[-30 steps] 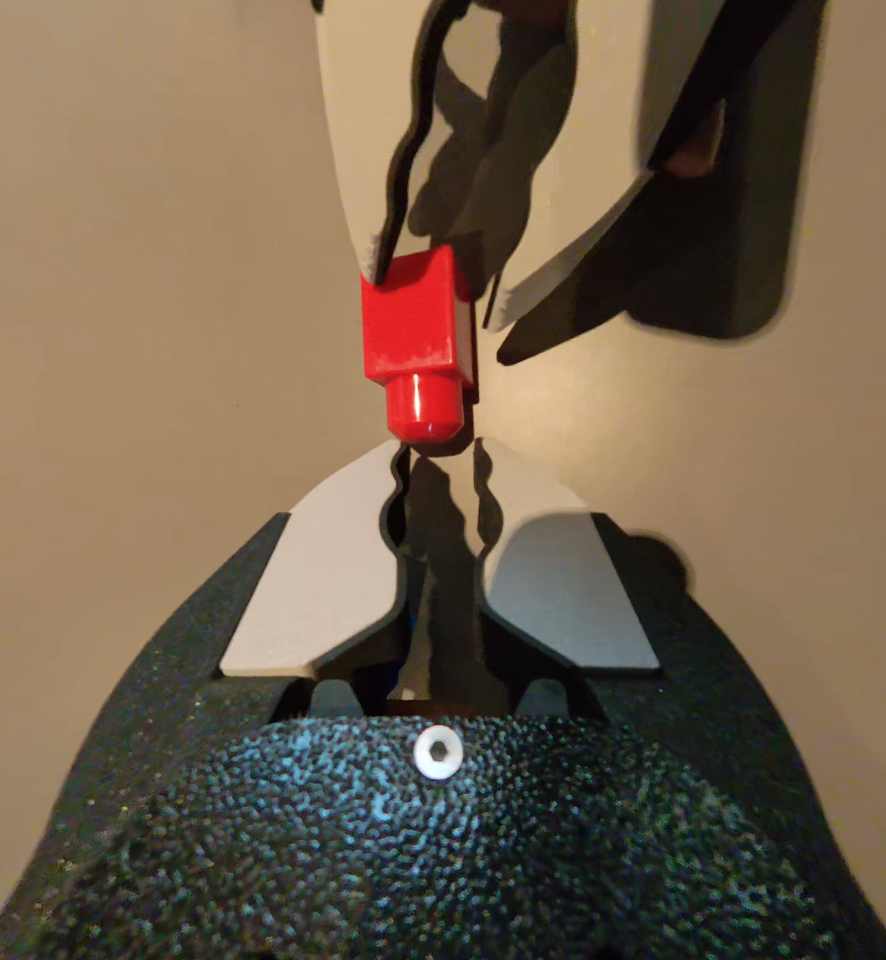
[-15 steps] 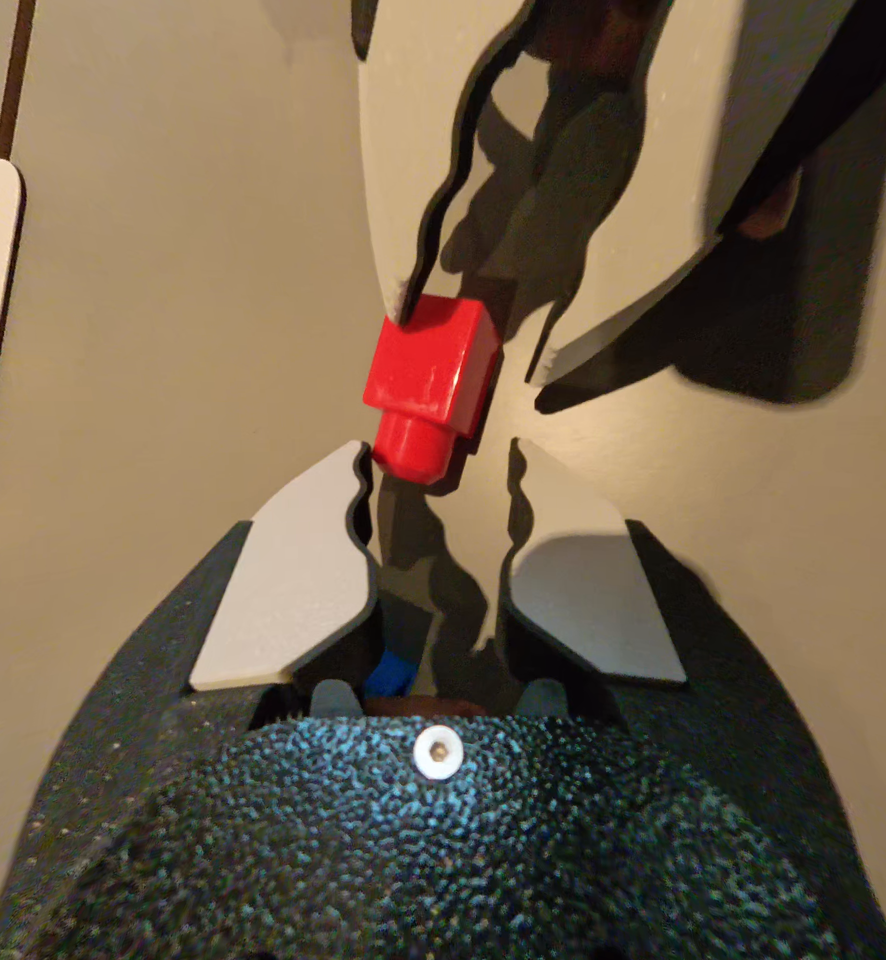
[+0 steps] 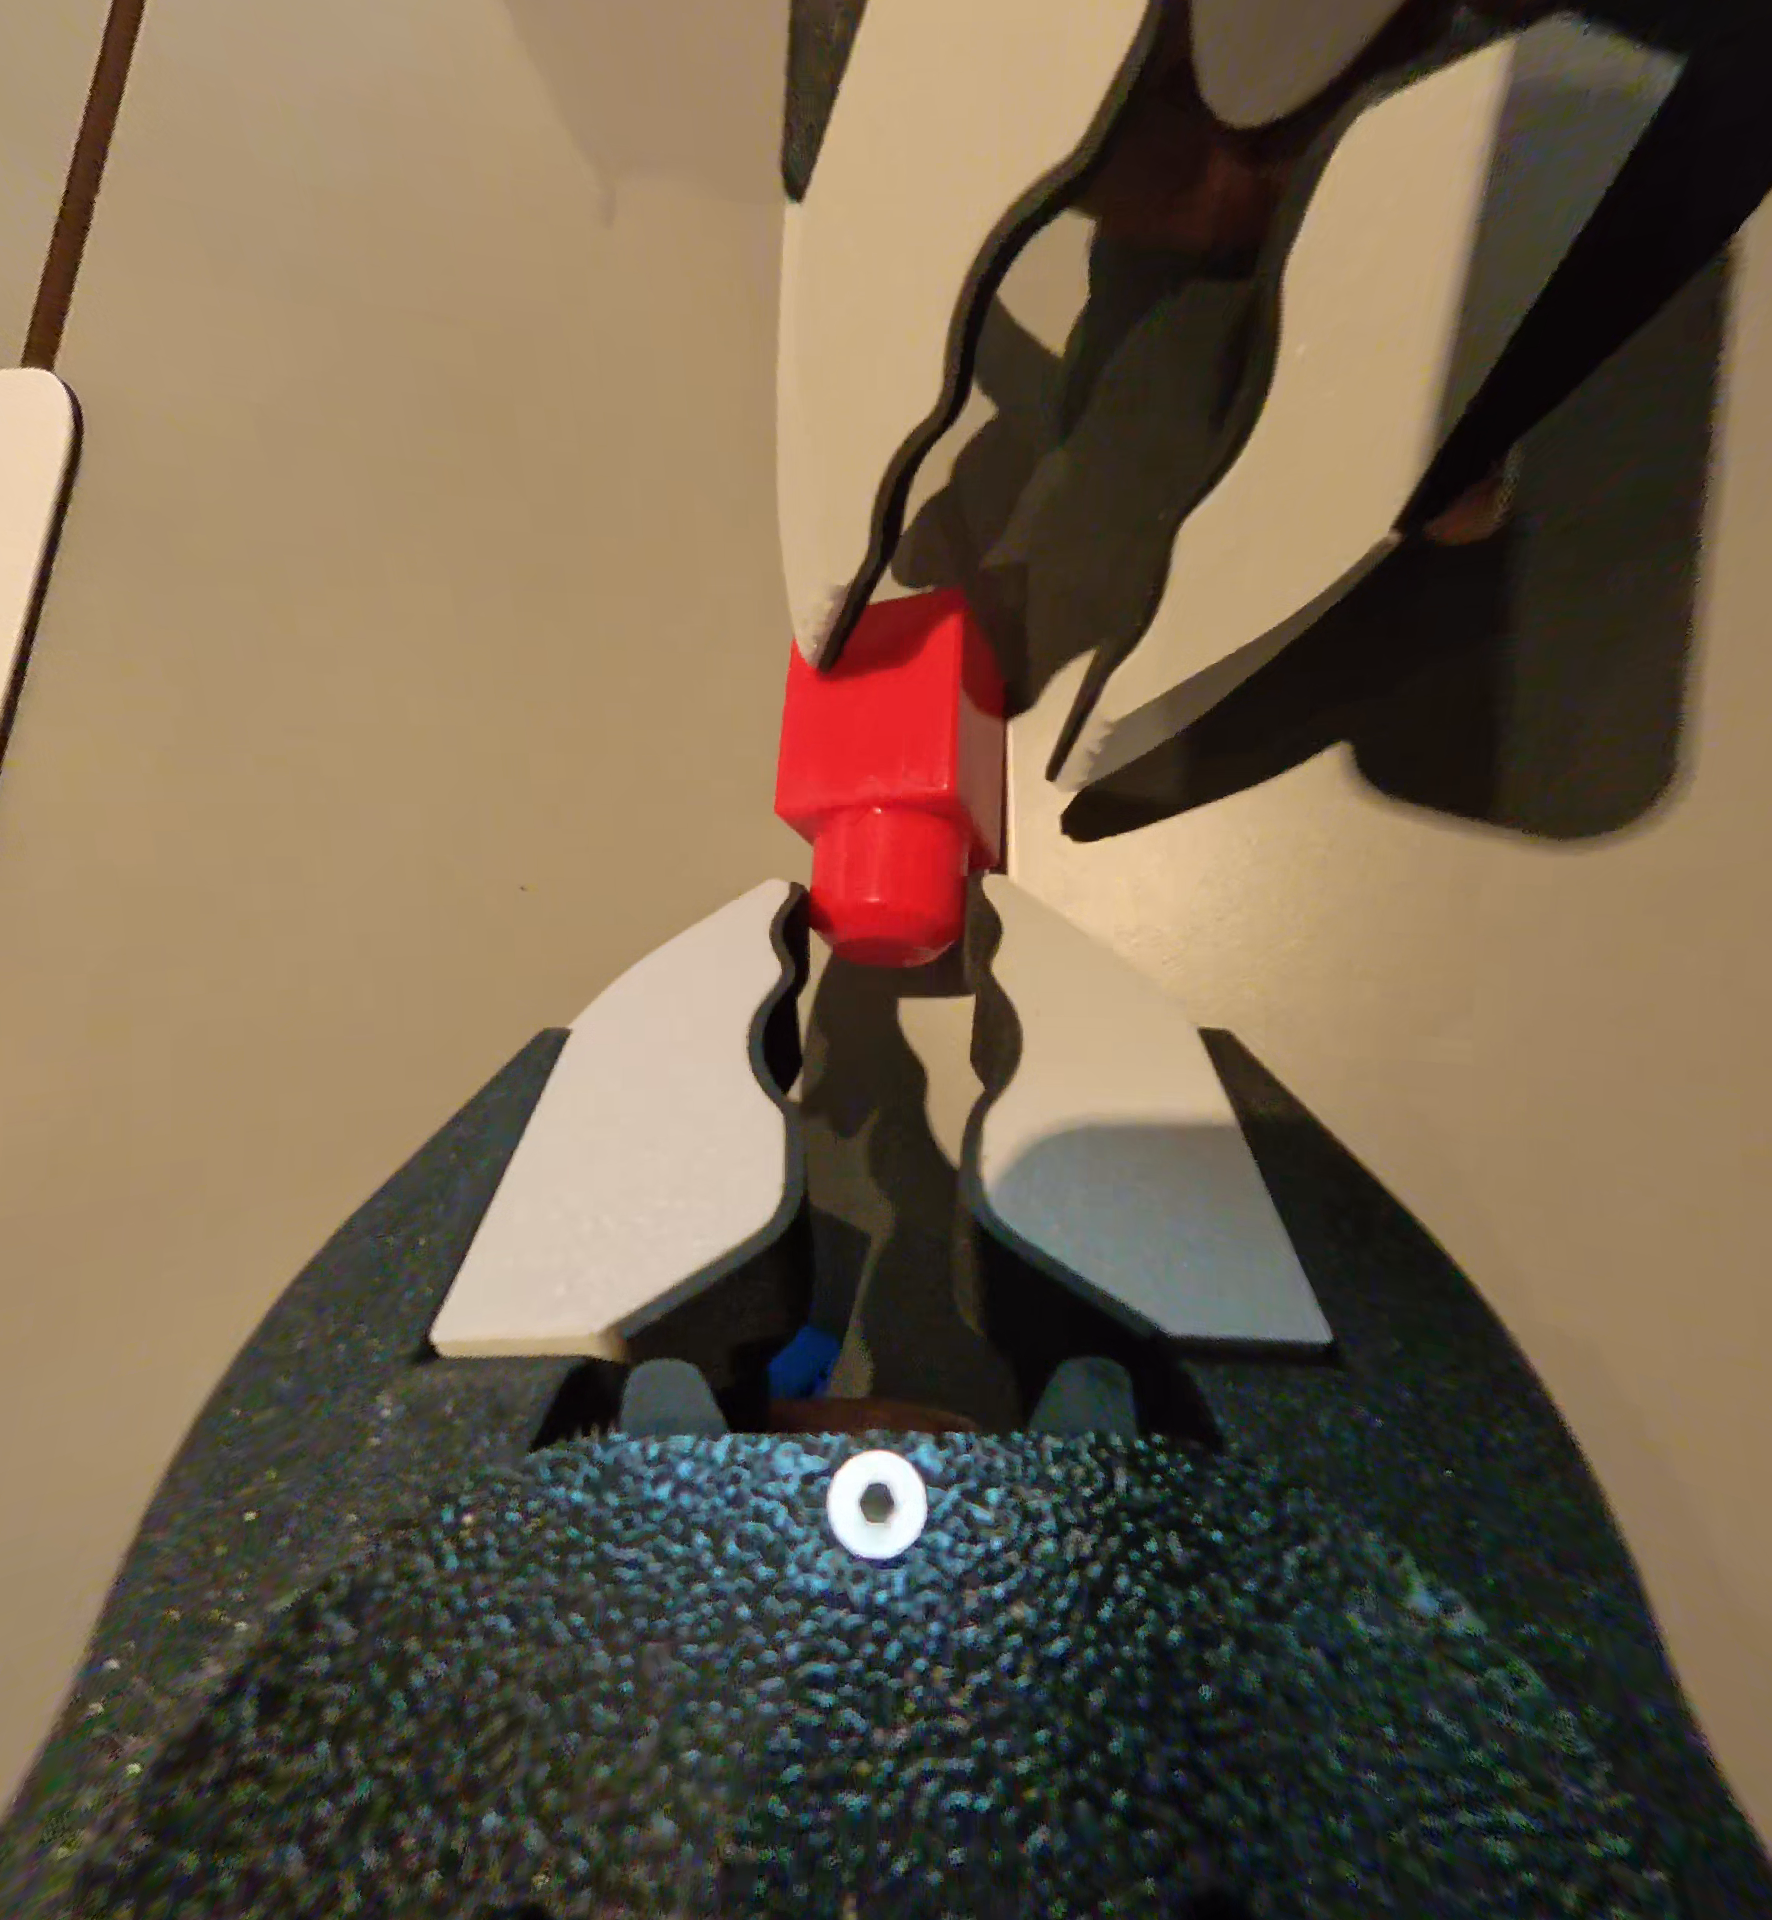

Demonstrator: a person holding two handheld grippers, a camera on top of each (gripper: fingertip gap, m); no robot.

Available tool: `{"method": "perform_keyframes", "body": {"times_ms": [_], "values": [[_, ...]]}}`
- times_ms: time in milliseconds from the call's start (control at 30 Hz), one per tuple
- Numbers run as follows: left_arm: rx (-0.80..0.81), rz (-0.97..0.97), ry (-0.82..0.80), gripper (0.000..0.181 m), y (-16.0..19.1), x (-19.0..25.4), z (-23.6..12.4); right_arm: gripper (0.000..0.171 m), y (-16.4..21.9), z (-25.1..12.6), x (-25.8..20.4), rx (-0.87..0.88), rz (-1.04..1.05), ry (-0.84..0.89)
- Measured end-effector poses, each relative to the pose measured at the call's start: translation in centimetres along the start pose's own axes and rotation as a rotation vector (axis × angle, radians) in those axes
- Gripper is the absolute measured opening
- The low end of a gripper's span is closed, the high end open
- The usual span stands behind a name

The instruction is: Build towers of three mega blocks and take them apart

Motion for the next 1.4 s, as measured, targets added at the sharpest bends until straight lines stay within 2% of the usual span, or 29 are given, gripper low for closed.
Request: {"method": "perform_keyframes", "body": {"times_ms": [433,867,1133,1400], "values": [[0.136,-0.071,0.068,0.027,-1.5,0.2,-1.1,0.039,0.4,-0.2,0.1,-0.025,0.027,-0.007],[0.230,-0.122,0.019,0.028,-2.9,0.5,-0.4,0.043,0.8,0.2,0.1,-0.082,0.064,-0.039],[0.207,-0.190,-0.018,0.031,-2.6,0.1,0.4,0.038,1.3,0.2,0.4,-0.118,0.148,-0.054],[0.157,-0.187,-0.004,0.048,-1.3,-2.0,-2.1,0.033,1.1,0.2,0.2,-0.107,0.127,-0.063]]}}
Point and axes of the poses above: each gripper's, where its closed fingertips meet, z out along the fingers, y out of its underside, x = y × z across the jaws, the point moved 6 cm from there along -z, back along the fingers, and after that the axes turned 9 degrees about -z, right-handed, at the moved point
